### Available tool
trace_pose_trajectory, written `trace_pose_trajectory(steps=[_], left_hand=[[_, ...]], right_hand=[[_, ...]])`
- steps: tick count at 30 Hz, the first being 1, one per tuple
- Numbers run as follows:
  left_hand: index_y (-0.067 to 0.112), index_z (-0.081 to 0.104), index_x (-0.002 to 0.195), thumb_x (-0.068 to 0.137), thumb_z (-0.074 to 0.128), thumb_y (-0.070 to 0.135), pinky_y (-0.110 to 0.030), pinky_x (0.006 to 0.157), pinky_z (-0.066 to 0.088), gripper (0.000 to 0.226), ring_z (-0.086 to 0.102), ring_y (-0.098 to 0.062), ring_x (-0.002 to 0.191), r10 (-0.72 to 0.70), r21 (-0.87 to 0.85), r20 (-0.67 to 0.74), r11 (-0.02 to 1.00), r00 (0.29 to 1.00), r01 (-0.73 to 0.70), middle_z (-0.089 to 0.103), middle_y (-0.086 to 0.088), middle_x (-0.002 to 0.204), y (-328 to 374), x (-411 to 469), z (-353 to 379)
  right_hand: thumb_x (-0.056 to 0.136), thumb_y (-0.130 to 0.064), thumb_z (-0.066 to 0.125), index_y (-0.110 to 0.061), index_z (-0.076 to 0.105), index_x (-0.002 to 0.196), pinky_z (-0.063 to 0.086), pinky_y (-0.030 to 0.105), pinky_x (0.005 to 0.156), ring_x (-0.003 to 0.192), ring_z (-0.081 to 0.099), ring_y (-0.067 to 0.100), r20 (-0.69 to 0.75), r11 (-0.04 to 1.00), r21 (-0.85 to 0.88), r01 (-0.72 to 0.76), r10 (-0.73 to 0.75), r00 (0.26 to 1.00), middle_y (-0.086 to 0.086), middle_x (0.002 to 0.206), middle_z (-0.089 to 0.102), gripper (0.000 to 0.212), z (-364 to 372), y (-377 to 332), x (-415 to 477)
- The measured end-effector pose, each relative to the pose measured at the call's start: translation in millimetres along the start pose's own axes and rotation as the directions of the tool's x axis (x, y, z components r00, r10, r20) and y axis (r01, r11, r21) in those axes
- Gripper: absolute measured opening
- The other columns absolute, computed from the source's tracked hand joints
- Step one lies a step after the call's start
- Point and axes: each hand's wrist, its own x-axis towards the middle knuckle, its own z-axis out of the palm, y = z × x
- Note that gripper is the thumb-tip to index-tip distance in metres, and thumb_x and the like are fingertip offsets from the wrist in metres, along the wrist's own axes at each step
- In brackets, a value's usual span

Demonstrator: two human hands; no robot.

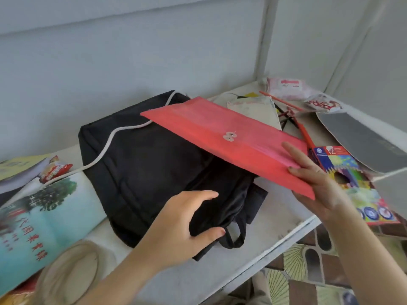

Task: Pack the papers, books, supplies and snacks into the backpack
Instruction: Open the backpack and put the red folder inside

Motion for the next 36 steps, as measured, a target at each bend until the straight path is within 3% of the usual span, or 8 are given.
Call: trace_pose_trajectory(steps=[3, 10, 19, 23, 27, 29, 32, 36], left_hand=[[0.044, 0.042, 0.128, 0.076, 0.061, 0.055, -0.005, 0.094, 0.03, 0.057, 0.04, 0.011, 0.117, 0.018, 0.025, 0.013, 1.0, 1.0, -0.019, 0.047, 0.033, 0.119, 4, 8, 8], [0.037, 0.057, 0.107, 0.081, 0.068, 0.01, -0.006, 0.078, 0.043, 0.039, 0.059, 0.0, 0.089, -0.138, -0.232, -0.099, 0.966, 0.985, 0.112, 0.062, 0.017, 0.081, 7, 20, 7], [0.027, 0.057, 0.103, 0.084, 0.063, 0.003, -0.012, 0.065, 0.046, 0.031, 0.059, -0.008, 0.065, -0.333, -0.566, -0.096, 0.794, 0.938, 0.224, 0.062, -0.001, 0.065, 0, 33, -23], [0.031, 0.049, 0.099, 0.085, 0.056, -0.003, -0.008, 0.064, 0.041, 0.038, 0.058, -0.007, 0.066, -0.225, -0.288, -0.386, 0.951, 0.895, 0.115, 0.061, -0.001, 0.071, -15, 48, -49], [0.022, 0.038, 0.118, 0.088, 0.05, -0.004, -0.022, 0.07, 0.038, 0.042, 0.055, -0.011, 0.072, -0.261, -0.075, -0.492, 0.963, 0.831, 0.258, 0.057, -0.004, 0.075, -48, 69, -78], [0.017, 0.038, 0.12, 0.088, 0.05, -0.004, -0.031, 0.072, 0.036, 0.04, 0.052, -0.013, 0.071, -0.317, -0.035, -0.506, 0.937, 0.802, 0.348, 0.057, -0.008, 0.076, -69, 76, -87], [0.017, 0.042, 0.116, 0.086, 0.051, -0.003, -0.033, 0.069, 0.038, 0.037, 0.056, -0.023, 0.078, -0.302, 0.08, -0.44, 0.925, 0.846, 0.372, 0.057, -0.008, 0.081, -88, 79, -86], [0.019, 0.057, 0.105, 0.073, 0.054, -0.015, -0.031, 0.069, 0.041, 0.047, 0.047, -0.019, 0.1, -0.038, 0.322, -0.364, 0.933, 0.931, 0.164, 0.048, -0.003, 0.107, -88, 71, -67]], right_hand=[[0.087, 0.013, 0.034, -0.021, 0.064, 0.117, 0.051, 0.015, 0.048, 0.055, 0.066, 0.006, 0.016, 1.0, 0.0, -0.003, 0.003, 1.0, -0.002, 0.115, 0.064, 0.054, 9, -4, -4], [0.09, 0.012, 0.033, -0.019, 0.055, 0.124, 0.051, 0.016, 0.049, 0.057, 0.067, 0.006, 0.064, 1.0, -0.012, -0.001, 0.002, 0.998, -0.001, 0.12, 0.059, 0.052, 23, -3, -13], [0.09, 0.011, 0.034, -0.017, 0.053, 0.128, 0.052, 0.016, 0.049, 0.056, 0.067, 0.007, 0.046, 0.999, 0.044, 0.029, -0.031, 0.998, -0.001, 0.113, 0.062, 0.051, 32, -1, -13], [0.089, 0.01, 0.037, -0.017, 0.058, 0.123, 0.053, 0.017, 0.049, 0.057, 0.067, 0.009, 0.041, 0.996, 0.072, 0.043, -0.046, 0.998, -0.001, 0.107, 0.068, 0.048, 33, -2, -11], [0.088, 0.01, 0.04, -0.018, 0.06, 0.122, 0.054, 0.018, 0.051, 0.064, 0.068, 0.012, 0.03, 0.994, 0.08, 0.068, -0.071, 0.997, -0.002, 0.099, 0.073, 0.049, 33, -3, -7], [0.088, 0.01, 0.04, -0.018, 0.059, 0.124, 0.055, 0.019, 0.053, 0.068, 0.068, 0.013, 0.017, 0.994, 0.066, 0.081, -0.083, 0.996, -0.001, 0.103, 0.071, 0.049, 34, -1, -5], [0.089, 0.01, 0.041, -0.018, 0.059, 0.126, 0.056, 0.022, 0.058, 0.073, 0.07, 0.013, -0.002, 0.995, 0.02, 0.099, -0.099, 0.995, 0.0, 0.116, 0.064, 0.05, 34, 3, -2], [0.091, 0.009, 0.041, -0.019, 0.058, 0.126, 0.058, 0.025, 0.061, 0.079, 0.07, 0.015, -0.032, 0.996, -0.027, 0.085, -0.085, 0.996, -0.002, 0.11, 0.068, 0.047, 33, 8, 3]])
